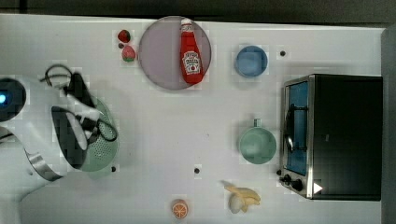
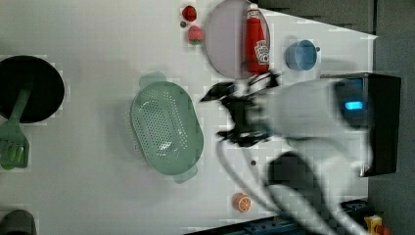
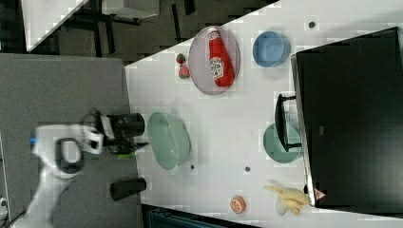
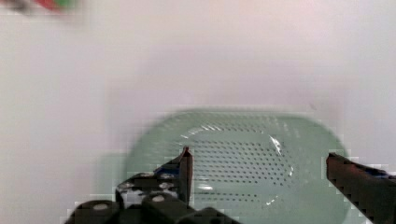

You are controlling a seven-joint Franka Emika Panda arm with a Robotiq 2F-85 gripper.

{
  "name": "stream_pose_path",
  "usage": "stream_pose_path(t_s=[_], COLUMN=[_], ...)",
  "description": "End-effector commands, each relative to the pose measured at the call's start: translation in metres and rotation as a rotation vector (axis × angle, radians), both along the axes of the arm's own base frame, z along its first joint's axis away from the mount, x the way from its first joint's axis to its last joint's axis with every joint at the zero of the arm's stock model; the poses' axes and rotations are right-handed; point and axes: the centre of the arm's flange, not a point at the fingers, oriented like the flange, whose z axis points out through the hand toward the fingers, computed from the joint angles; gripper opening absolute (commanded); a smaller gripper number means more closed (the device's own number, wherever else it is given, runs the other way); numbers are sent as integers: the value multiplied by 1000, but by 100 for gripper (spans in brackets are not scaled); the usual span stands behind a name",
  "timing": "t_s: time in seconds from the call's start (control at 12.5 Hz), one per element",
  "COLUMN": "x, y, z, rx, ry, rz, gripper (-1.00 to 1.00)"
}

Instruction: Drag strainer right to left.

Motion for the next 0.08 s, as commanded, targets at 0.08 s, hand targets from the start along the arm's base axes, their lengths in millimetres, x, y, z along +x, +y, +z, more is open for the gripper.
stream_pose_path(t_s=[0.08], x=[20], y=[-88], z=[116], rx=[50], ry=[-96], rz=[140], gripper=[100])
